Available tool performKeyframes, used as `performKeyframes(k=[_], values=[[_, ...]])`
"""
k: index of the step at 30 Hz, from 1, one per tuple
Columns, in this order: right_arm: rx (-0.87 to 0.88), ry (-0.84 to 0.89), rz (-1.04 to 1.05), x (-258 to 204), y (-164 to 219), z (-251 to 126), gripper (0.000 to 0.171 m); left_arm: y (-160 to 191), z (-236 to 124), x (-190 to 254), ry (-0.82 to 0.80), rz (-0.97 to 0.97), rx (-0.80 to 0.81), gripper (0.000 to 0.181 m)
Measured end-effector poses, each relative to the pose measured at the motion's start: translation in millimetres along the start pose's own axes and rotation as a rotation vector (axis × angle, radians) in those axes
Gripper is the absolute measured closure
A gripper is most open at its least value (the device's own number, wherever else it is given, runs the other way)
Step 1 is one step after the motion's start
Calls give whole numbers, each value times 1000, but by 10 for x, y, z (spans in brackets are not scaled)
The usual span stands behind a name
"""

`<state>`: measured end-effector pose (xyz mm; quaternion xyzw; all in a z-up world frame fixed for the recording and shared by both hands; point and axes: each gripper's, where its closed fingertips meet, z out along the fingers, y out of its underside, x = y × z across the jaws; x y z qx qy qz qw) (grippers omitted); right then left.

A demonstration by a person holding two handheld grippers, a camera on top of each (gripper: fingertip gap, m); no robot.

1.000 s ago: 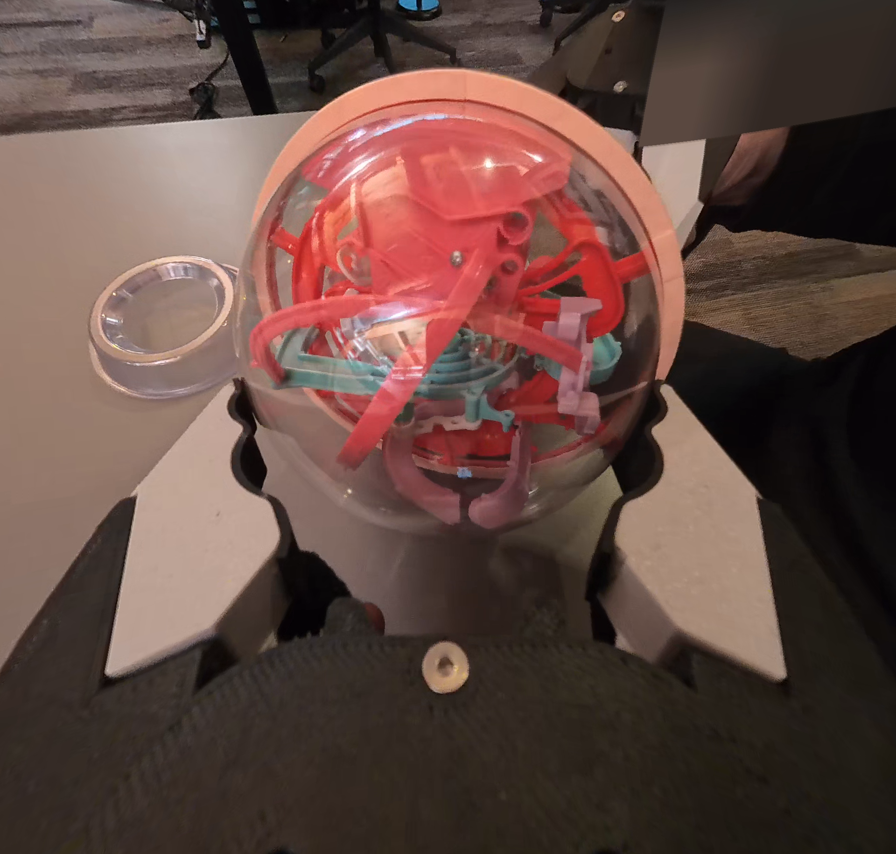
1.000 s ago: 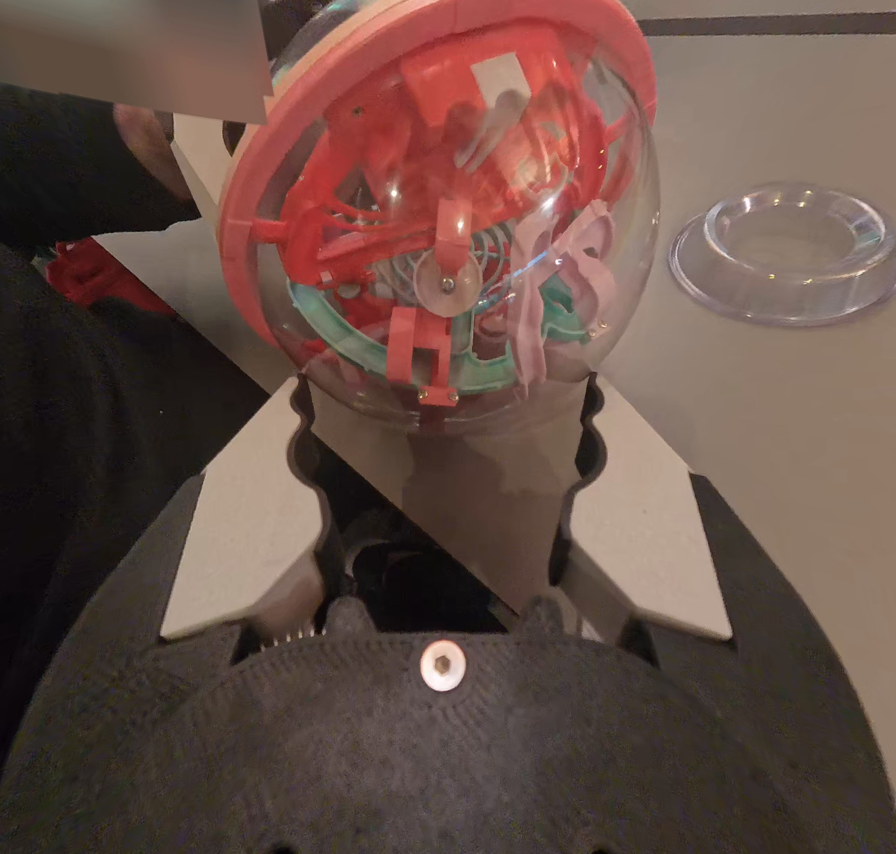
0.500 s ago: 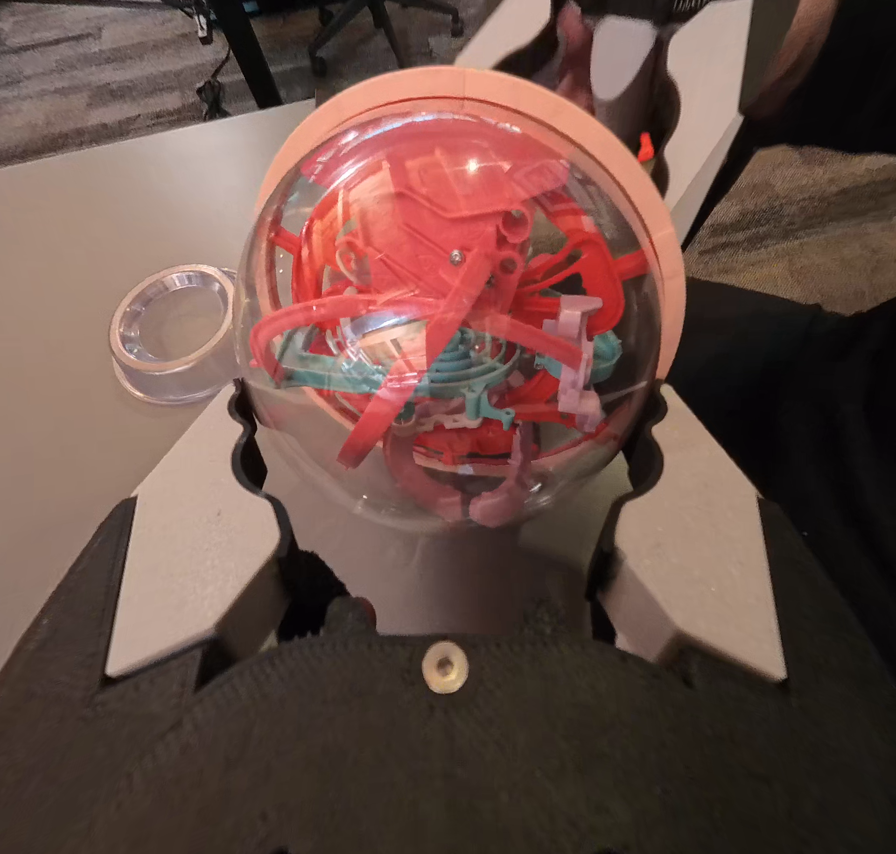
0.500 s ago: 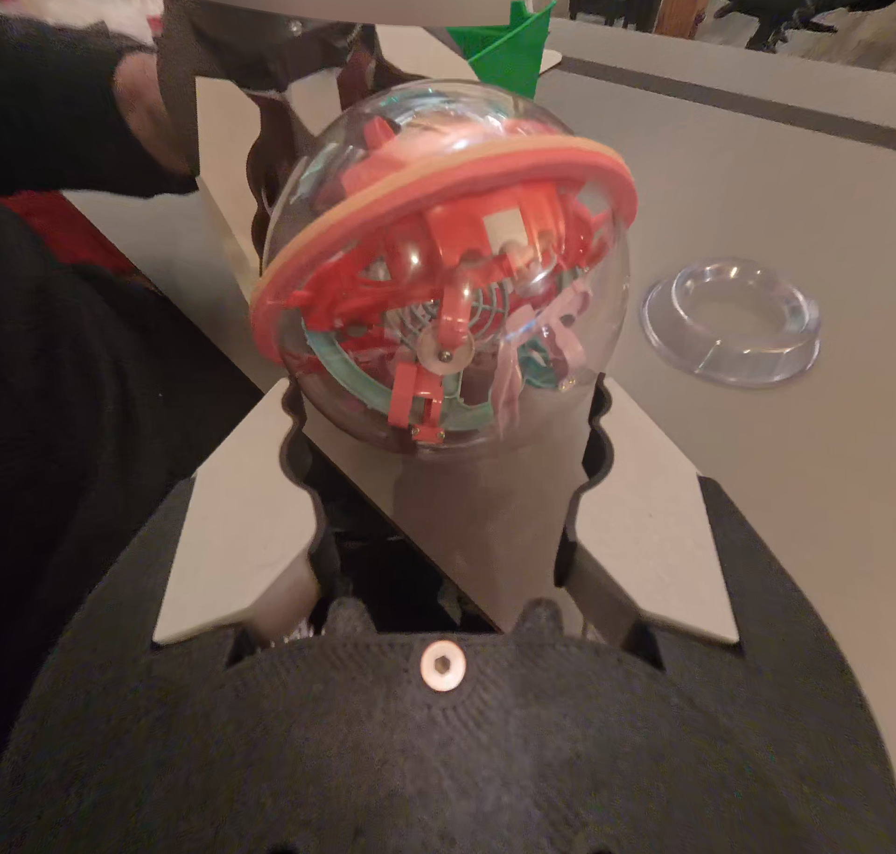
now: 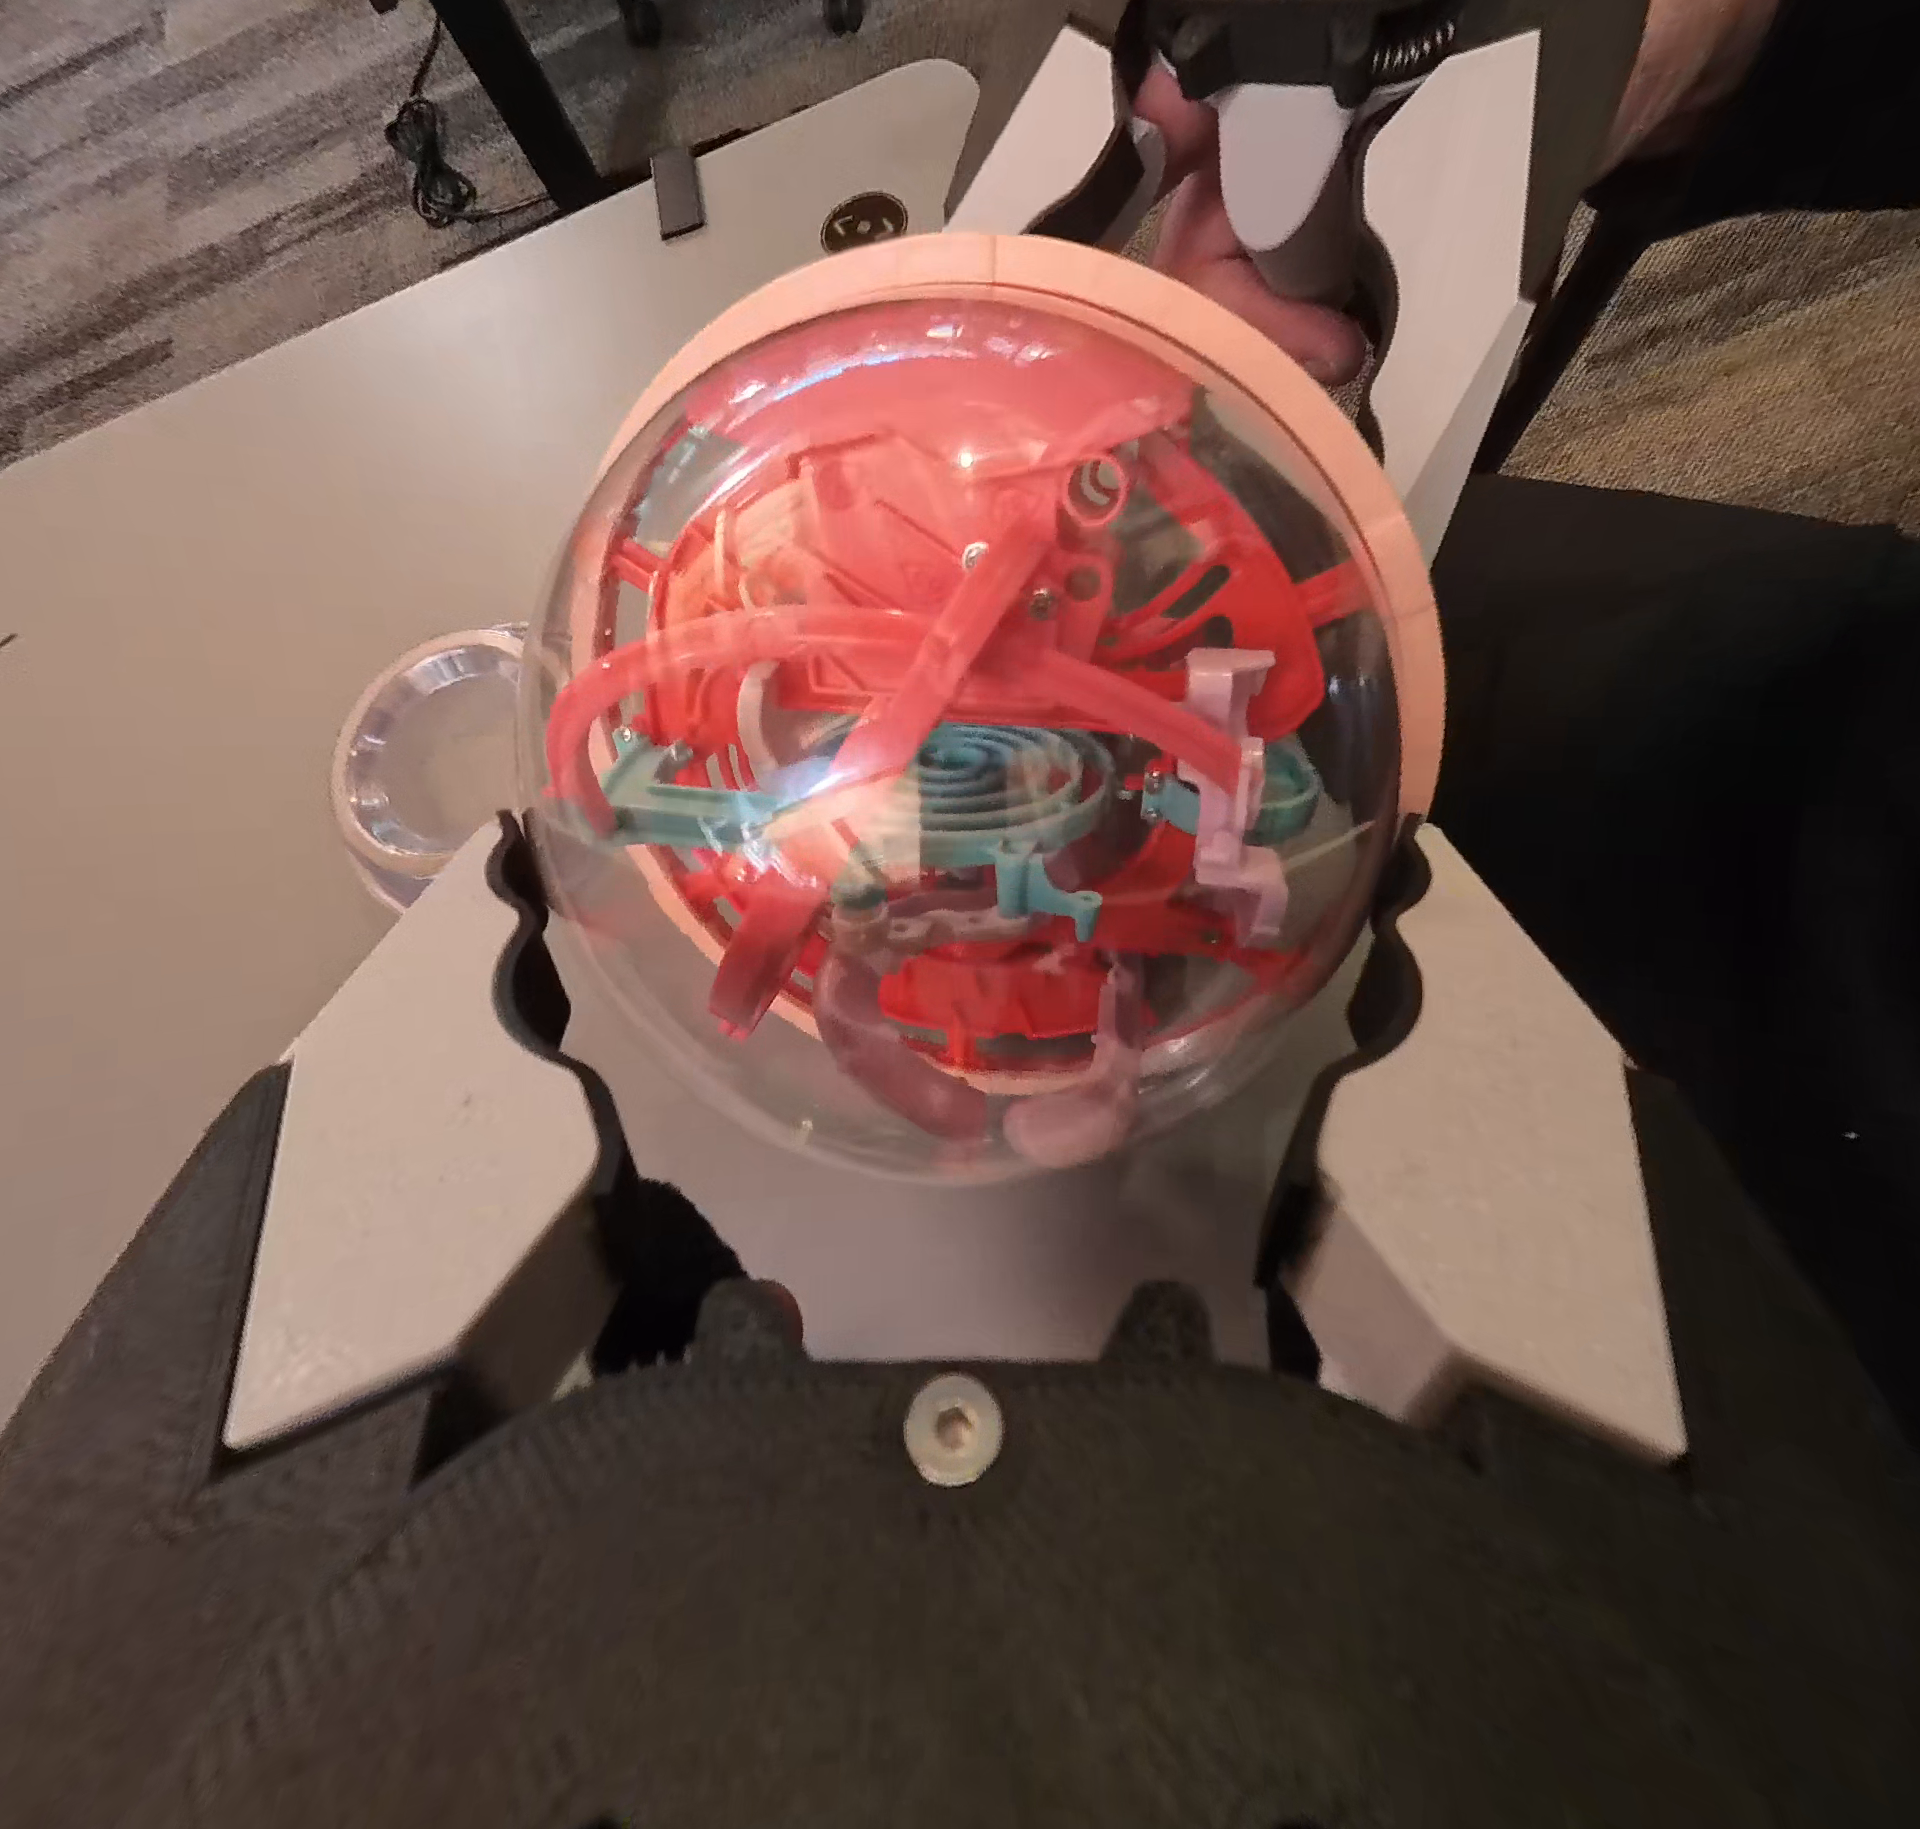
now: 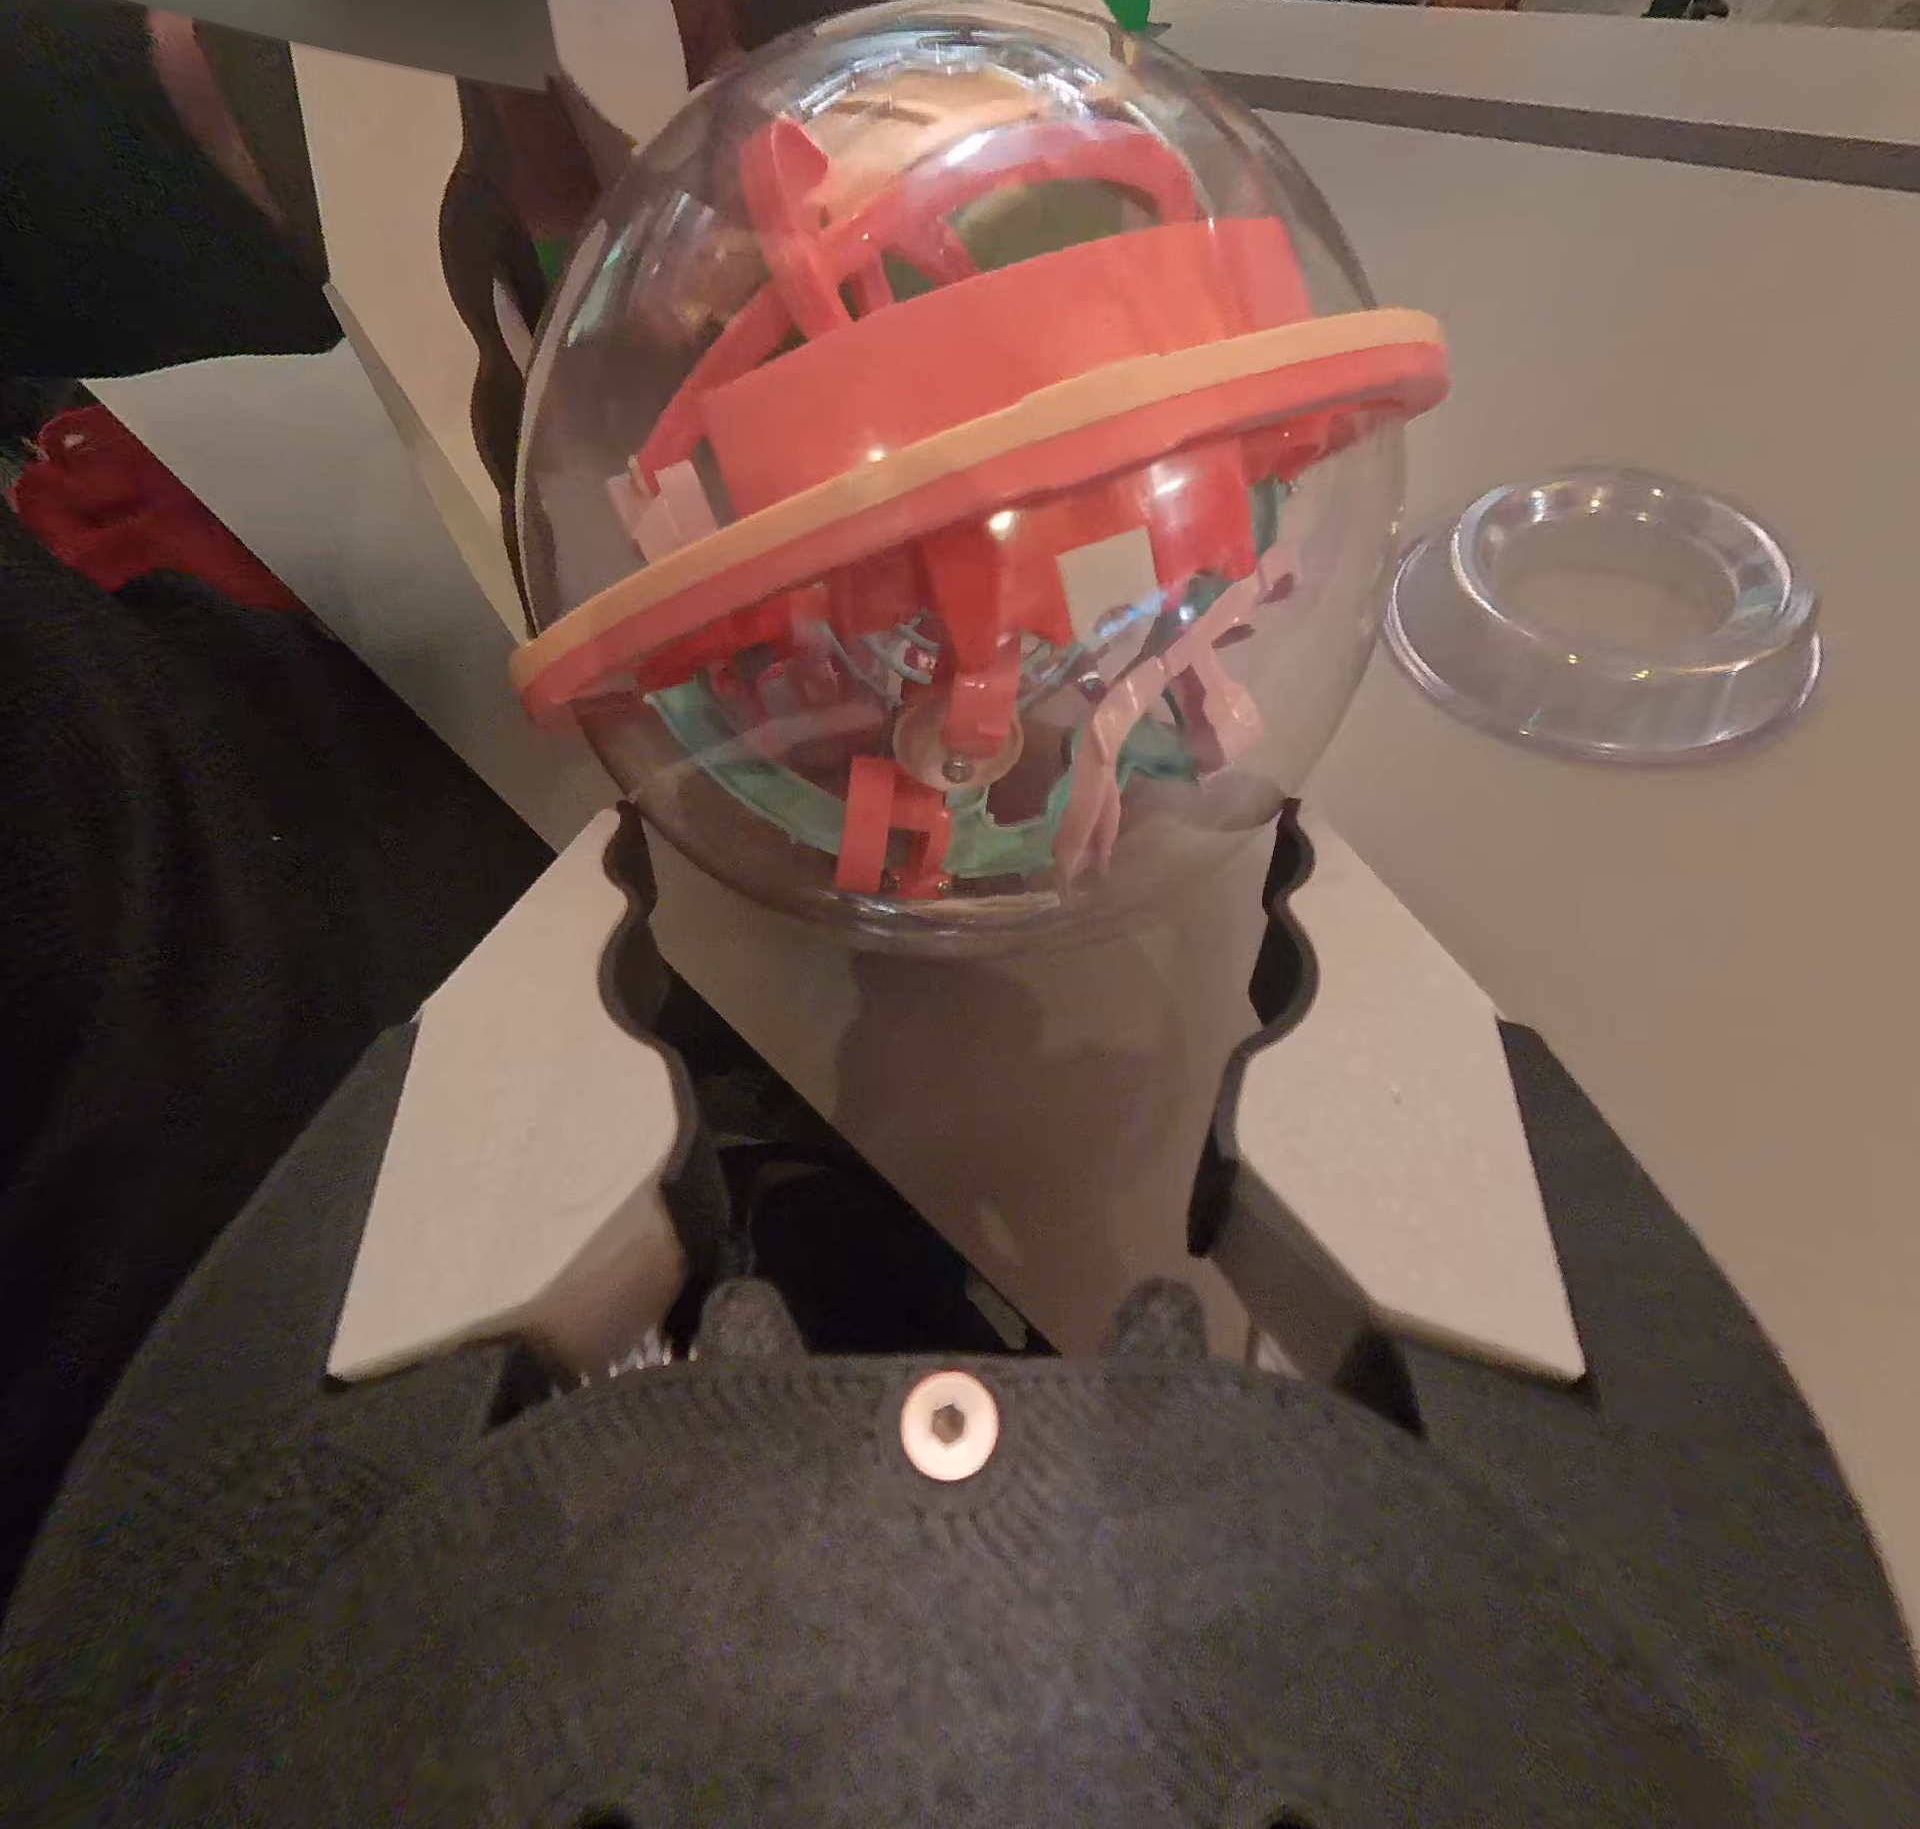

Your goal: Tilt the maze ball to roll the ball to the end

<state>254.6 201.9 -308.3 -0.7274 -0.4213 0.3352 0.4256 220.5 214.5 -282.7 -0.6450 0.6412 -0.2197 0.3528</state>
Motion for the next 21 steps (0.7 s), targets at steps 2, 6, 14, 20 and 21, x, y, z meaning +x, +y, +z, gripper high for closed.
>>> performKeyframes(k=[2,6,14,20,21], values=[[0,-4,9,2,21,18,55,-16,3,-6,-2,9,-3,31],[-10,-16,32,-5,81,77,55,-62,11,-15,5,20,-5,30],[-26,-25,77,4,148,140,55,-114,48,-50,30,50,-26,29],[-106,-22,69,-16,289,224,55,-205,91,-32,61,39,-7,28],[-116,-20,67,-18,307,234,55,-219,100,-27,64,41,-7,28]])
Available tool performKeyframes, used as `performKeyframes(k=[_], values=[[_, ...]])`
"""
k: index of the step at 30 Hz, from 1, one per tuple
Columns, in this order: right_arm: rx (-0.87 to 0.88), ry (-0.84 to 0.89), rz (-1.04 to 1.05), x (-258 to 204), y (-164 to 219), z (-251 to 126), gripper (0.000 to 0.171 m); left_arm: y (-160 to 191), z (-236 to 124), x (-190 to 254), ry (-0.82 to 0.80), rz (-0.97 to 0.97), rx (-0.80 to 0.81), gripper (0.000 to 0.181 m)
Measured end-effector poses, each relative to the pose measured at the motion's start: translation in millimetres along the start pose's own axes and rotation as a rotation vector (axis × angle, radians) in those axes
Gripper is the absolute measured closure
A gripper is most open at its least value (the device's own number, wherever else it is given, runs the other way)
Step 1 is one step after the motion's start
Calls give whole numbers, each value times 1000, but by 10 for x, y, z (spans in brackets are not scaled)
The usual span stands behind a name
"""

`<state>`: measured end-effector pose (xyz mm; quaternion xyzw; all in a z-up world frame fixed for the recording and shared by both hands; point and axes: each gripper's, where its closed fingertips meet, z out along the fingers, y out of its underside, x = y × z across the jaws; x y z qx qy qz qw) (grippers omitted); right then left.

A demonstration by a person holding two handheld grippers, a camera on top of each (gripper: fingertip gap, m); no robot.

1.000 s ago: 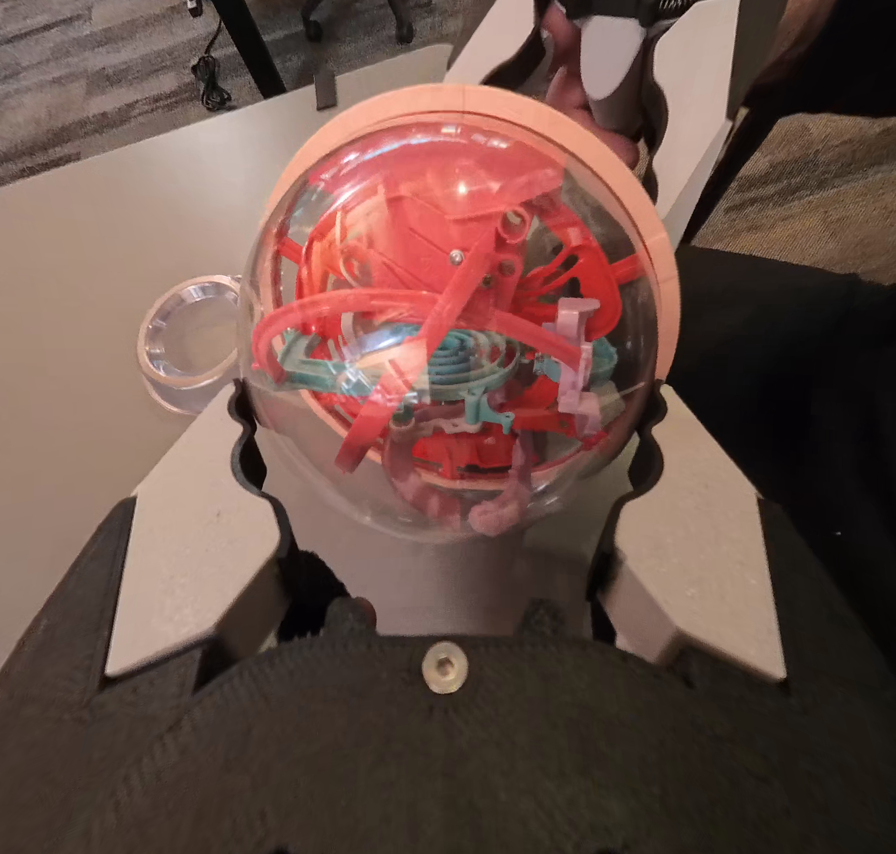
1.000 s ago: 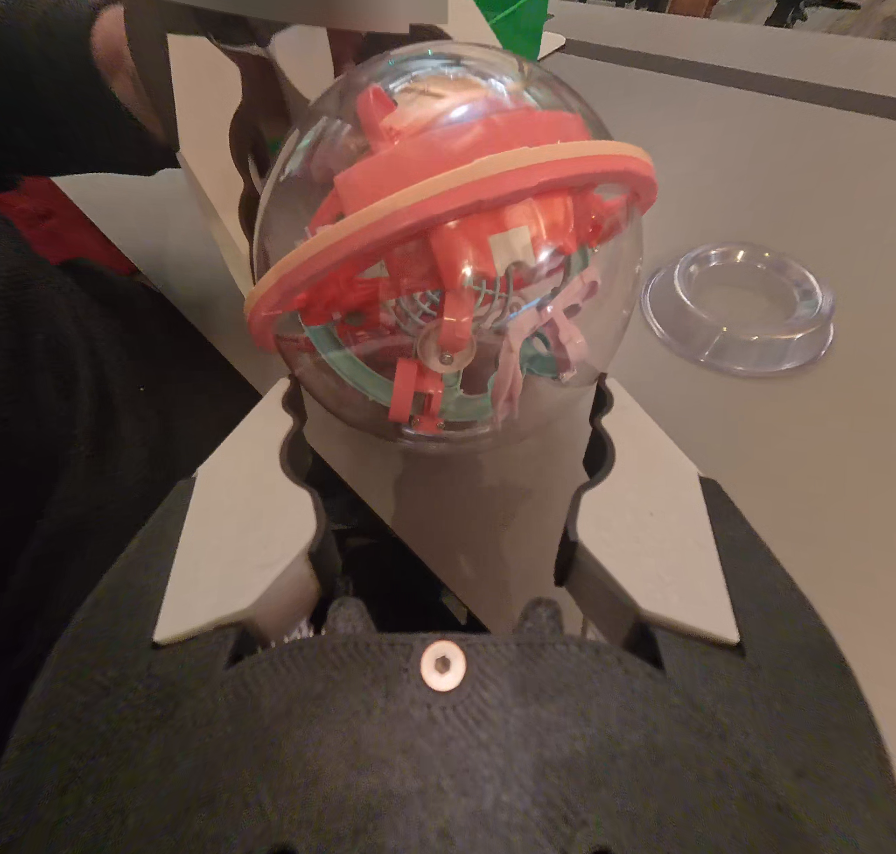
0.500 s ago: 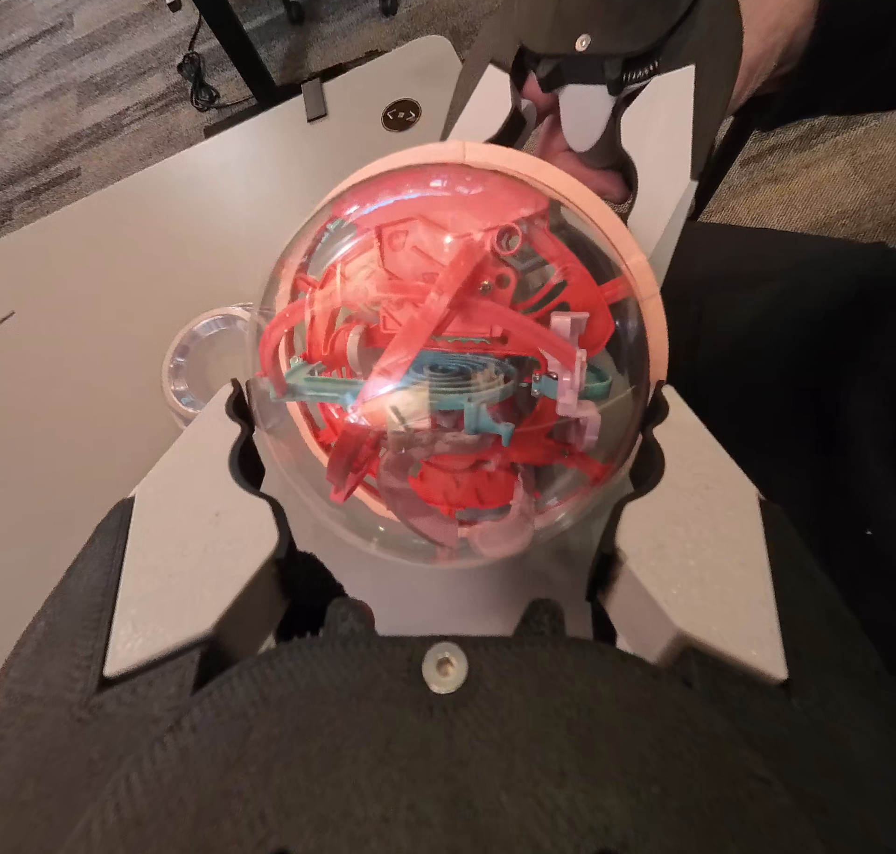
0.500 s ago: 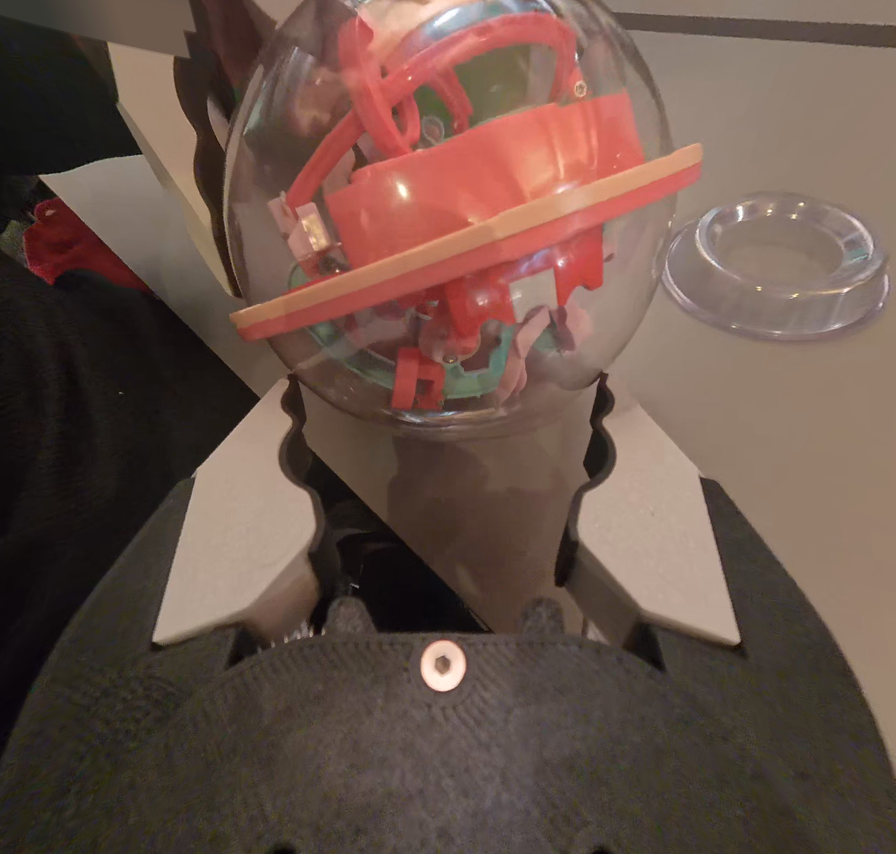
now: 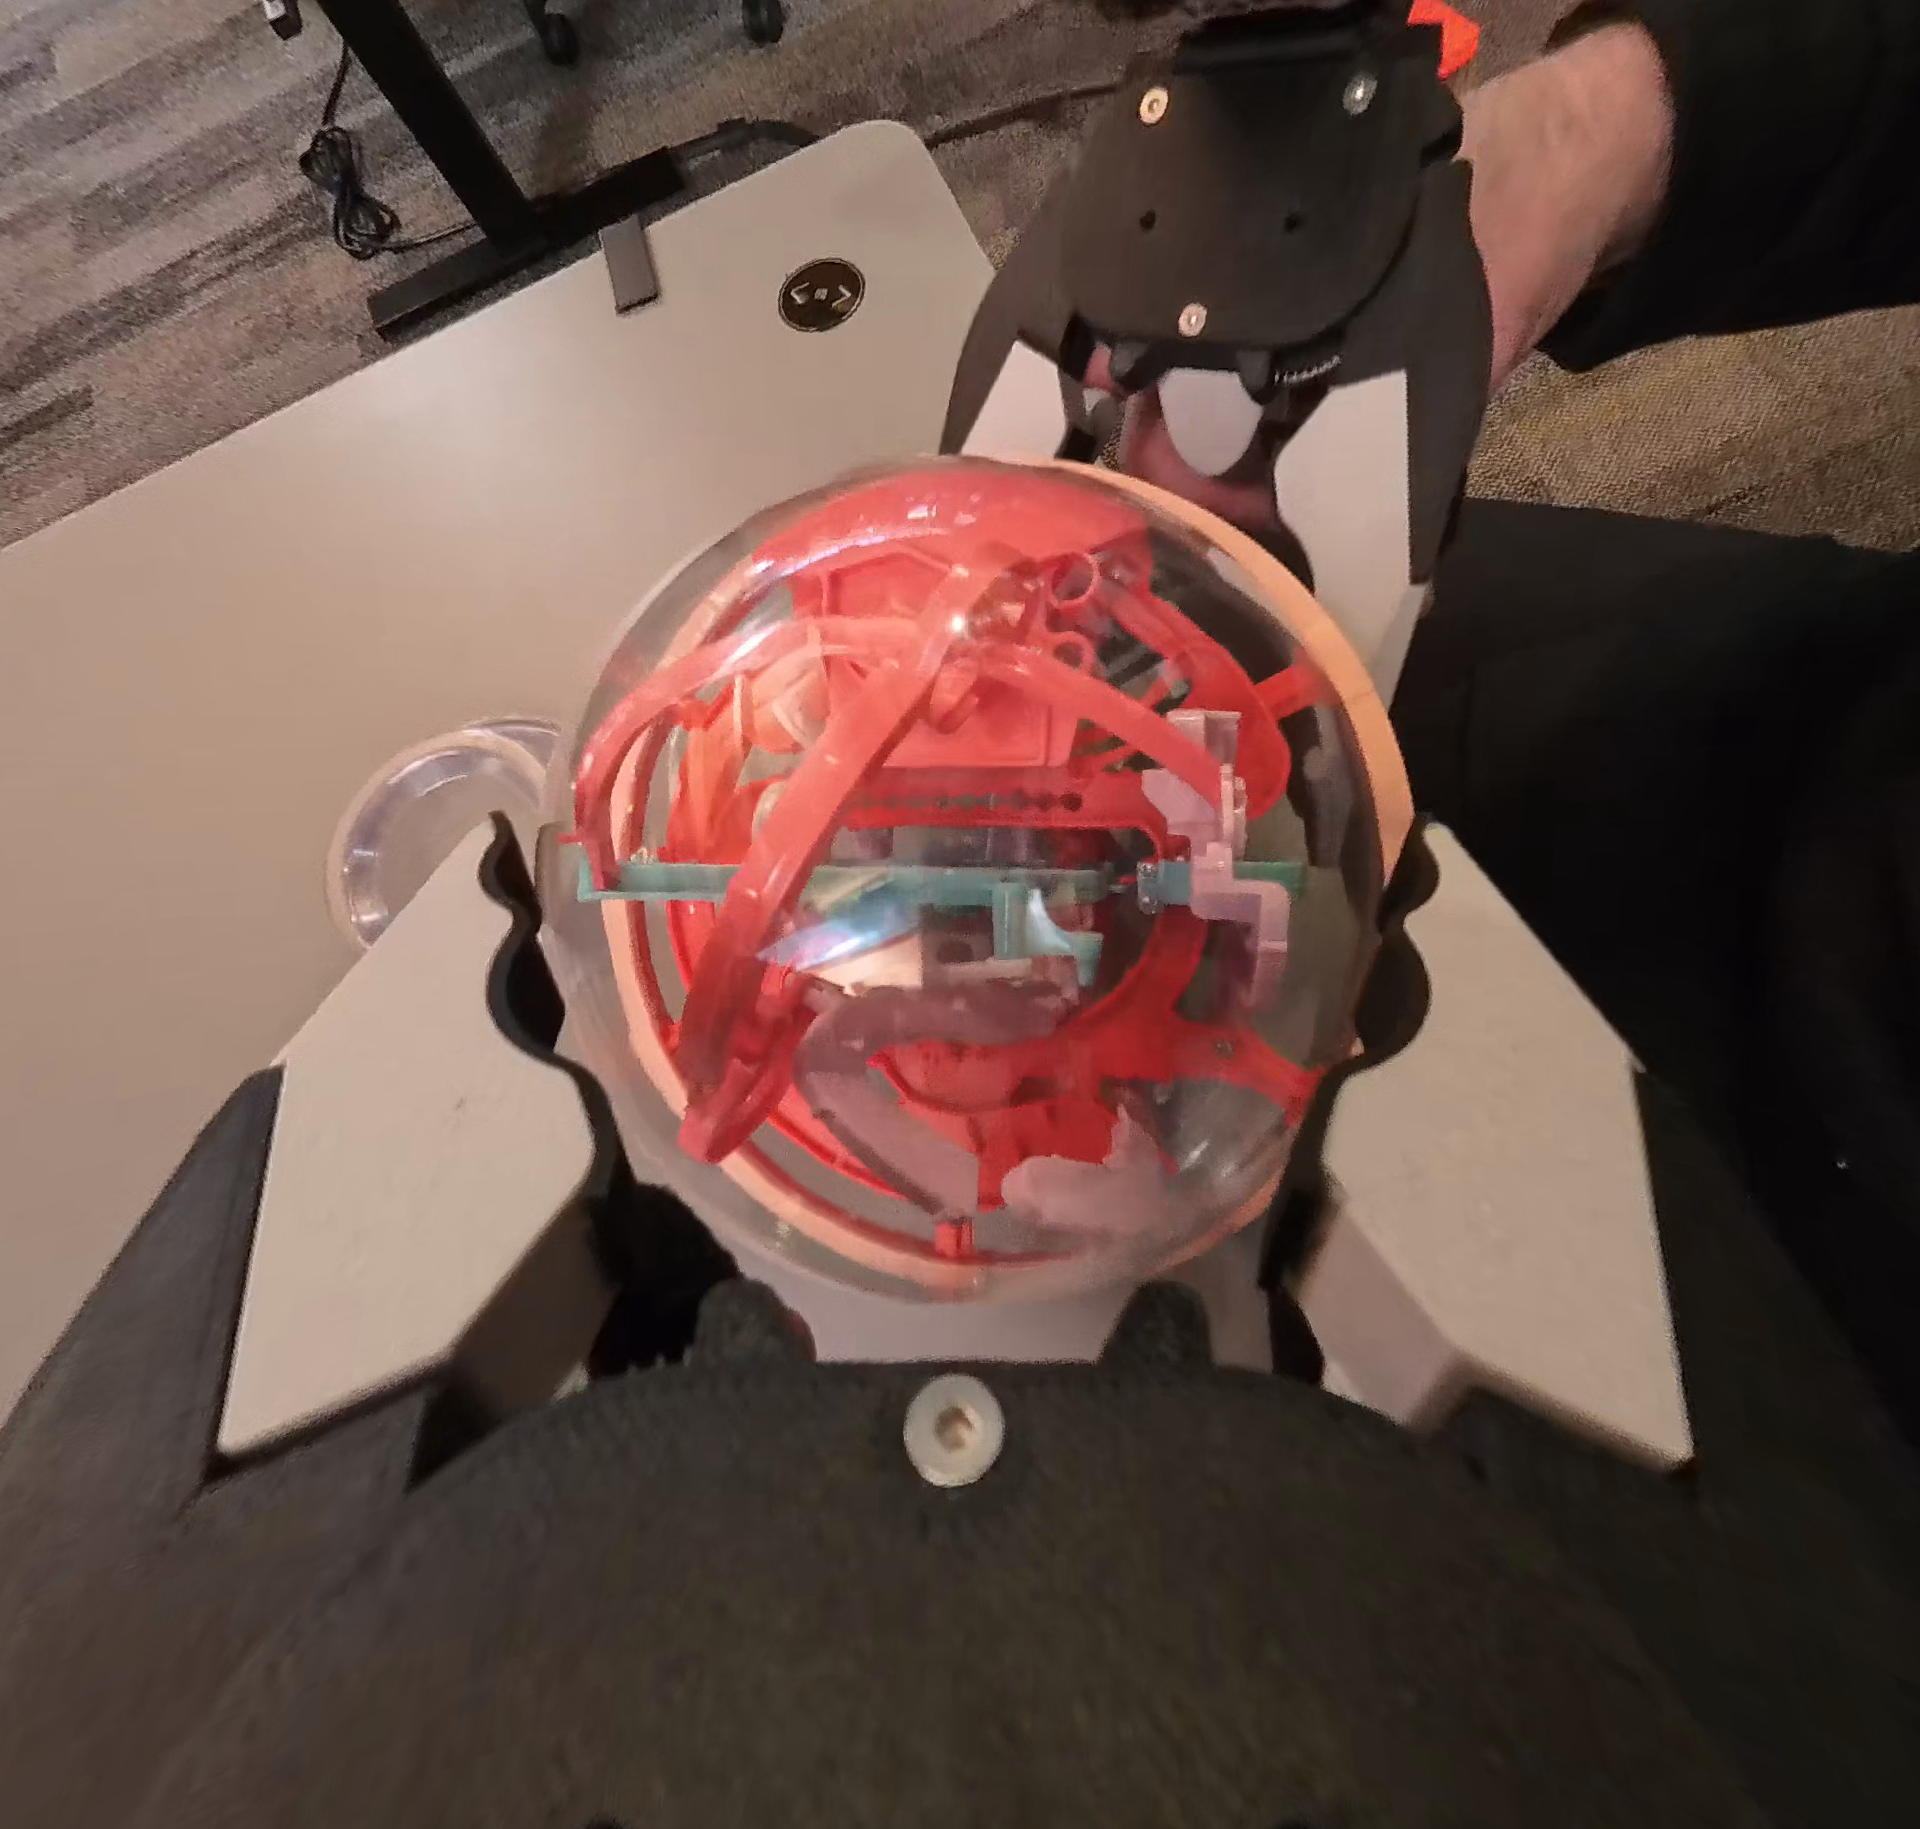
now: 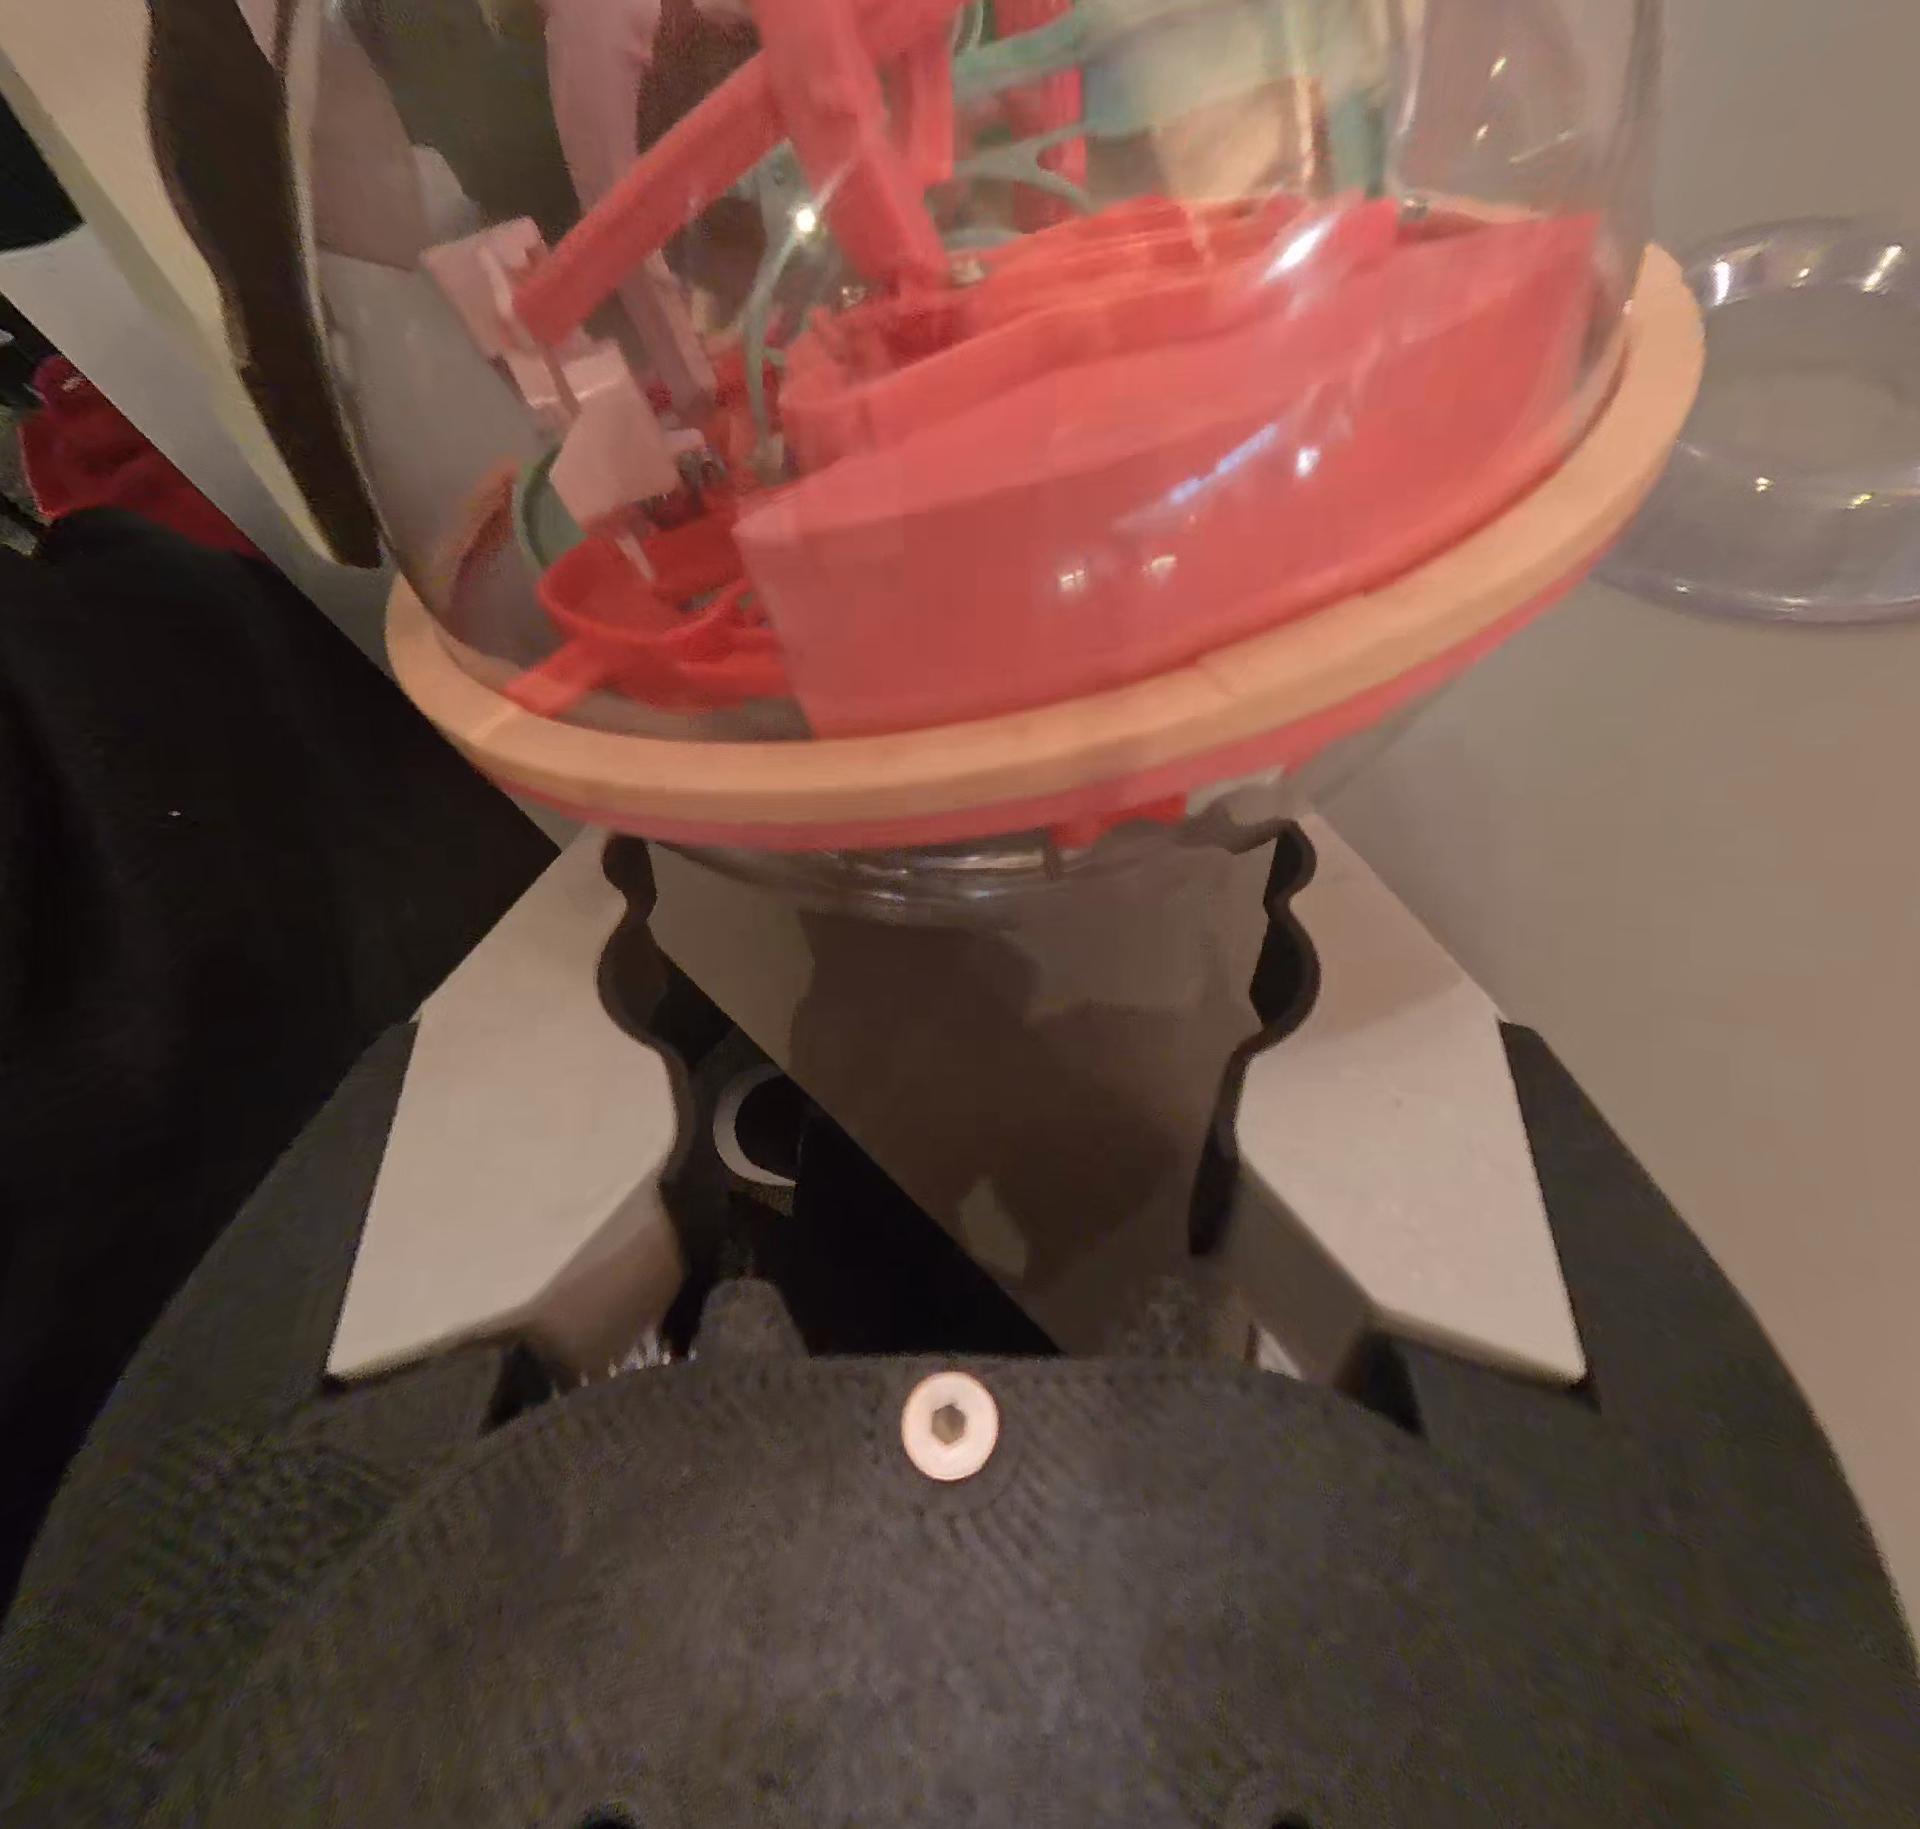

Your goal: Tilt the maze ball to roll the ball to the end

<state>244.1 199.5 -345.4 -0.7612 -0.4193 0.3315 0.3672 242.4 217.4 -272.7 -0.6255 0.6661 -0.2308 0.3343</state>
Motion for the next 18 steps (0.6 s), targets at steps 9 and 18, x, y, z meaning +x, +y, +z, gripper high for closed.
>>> performKeyframes(k=[9,18], values=[[-72,-5,-12,-33,130,108,50,-113,94,10,34,-11,4,28],[-85,8,21,-26,121,109,32,-135,136,-47,55,-39,-6,27]])
